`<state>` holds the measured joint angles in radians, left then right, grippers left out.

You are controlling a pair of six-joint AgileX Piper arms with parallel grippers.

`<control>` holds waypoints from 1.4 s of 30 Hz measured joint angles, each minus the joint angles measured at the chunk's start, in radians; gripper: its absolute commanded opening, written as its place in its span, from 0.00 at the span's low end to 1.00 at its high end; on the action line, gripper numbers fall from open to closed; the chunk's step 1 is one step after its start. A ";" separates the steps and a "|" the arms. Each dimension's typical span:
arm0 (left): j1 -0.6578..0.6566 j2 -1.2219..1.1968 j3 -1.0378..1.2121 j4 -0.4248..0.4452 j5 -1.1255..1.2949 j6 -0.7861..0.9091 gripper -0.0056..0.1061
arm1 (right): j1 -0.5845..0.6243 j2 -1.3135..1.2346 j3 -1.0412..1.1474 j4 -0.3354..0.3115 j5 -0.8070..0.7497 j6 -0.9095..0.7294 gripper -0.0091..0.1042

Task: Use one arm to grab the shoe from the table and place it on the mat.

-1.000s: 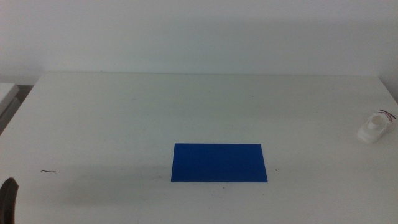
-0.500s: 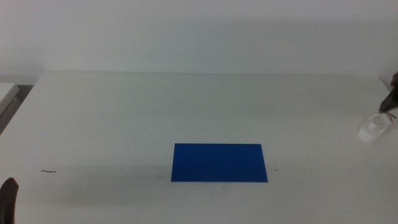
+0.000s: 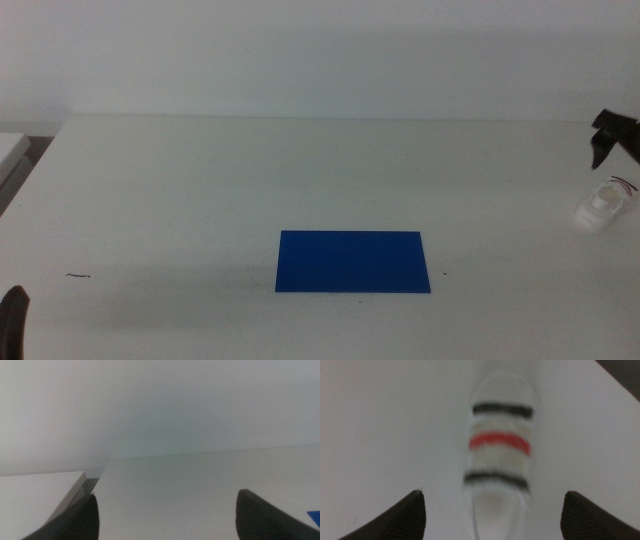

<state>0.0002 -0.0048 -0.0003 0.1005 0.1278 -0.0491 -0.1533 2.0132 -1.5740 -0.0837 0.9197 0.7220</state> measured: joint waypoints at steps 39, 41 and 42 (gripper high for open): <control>0.000 0.000 0.000 0.000 0.000 0.000 0.89 | 0.843 -0.034 -0.047 -0.052 0.142 0.104 0.09; 0.000 0.000 0.000 0.000 0.000 0.000 0.89 | 0.845 -0.022 -0.047 -0.052 0.143 0.111 0.09; 0.000 0.000 0.000 0.000 0.000 0.000 0.89 | 0.845 -0.015 -0.047 -0.057 0.143 0.114 0.09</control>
<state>0.0002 -0.0048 -0.0003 0.1005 0.1278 -0.0491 0.6913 1.9980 -1.6214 -0.1403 1.0628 0.8358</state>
